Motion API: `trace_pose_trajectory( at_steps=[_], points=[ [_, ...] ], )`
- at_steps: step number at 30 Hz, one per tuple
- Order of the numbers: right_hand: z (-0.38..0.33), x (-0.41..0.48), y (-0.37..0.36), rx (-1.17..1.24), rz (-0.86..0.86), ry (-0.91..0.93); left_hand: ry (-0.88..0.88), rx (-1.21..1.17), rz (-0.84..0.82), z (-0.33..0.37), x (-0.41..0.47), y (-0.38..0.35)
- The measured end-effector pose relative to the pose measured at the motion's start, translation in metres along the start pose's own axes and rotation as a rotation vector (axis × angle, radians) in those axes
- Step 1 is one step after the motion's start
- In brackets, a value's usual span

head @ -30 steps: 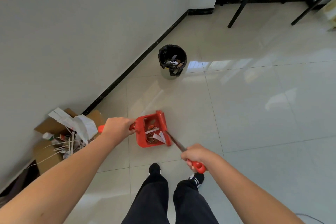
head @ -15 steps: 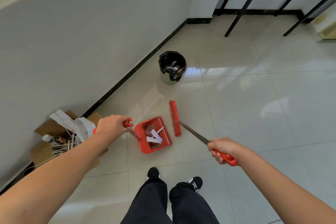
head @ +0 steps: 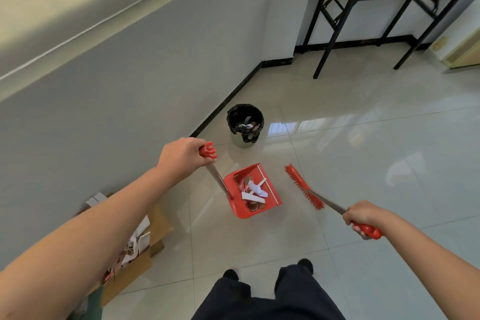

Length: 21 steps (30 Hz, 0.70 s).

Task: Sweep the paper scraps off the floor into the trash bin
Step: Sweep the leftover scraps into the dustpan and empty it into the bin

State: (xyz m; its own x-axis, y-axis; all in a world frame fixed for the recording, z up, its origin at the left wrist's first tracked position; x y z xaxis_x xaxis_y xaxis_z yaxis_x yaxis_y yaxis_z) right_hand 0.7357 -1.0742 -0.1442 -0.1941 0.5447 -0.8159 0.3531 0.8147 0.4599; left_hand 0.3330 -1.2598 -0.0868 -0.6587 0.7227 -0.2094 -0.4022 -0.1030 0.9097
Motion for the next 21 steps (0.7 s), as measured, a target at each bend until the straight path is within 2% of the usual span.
trace_pose_trajectory(
  at_steps=[4,7,15,21],
  points=[
    [0.021,0.019,0.037,-0.039,-0.025,-0.049,0.04,-0.099,0.075,0.038,0.017,0.015],
    [0.034,0.033,0.068,-0.058,-0.053,-0.082,0.143,-0.252,0.087,0.068,0.029,0.014],
    [0.071,0.079,0.132,-0.047,-0.096,-0.053,0.558,-0.793,0.166,0.124,0.04,-0.029],
    [0.063,0.117,0.184,-0.108,-0.152,-0.043,0.887,-1.007,0.277,0.136,0.026,-0.057]
  ],
)
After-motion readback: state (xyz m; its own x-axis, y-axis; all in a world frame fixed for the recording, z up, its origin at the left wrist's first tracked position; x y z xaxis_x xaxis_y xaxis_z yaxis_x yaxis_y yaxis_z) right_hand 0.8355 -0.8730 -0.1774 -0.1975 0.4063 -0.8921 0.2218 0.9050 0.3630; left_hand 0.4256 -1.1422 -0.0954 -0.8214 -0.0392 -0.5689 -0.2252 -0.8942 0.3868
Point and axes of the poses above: each hand's wrist, its own x-axis towards the middle knuckle, its own y-axis out of the back of the hand, z = x × y, the point moved 2 cm from there along x, towards the middle knuckle, and after that the axes turned 13 degrees about y, right-handed, at the moved point
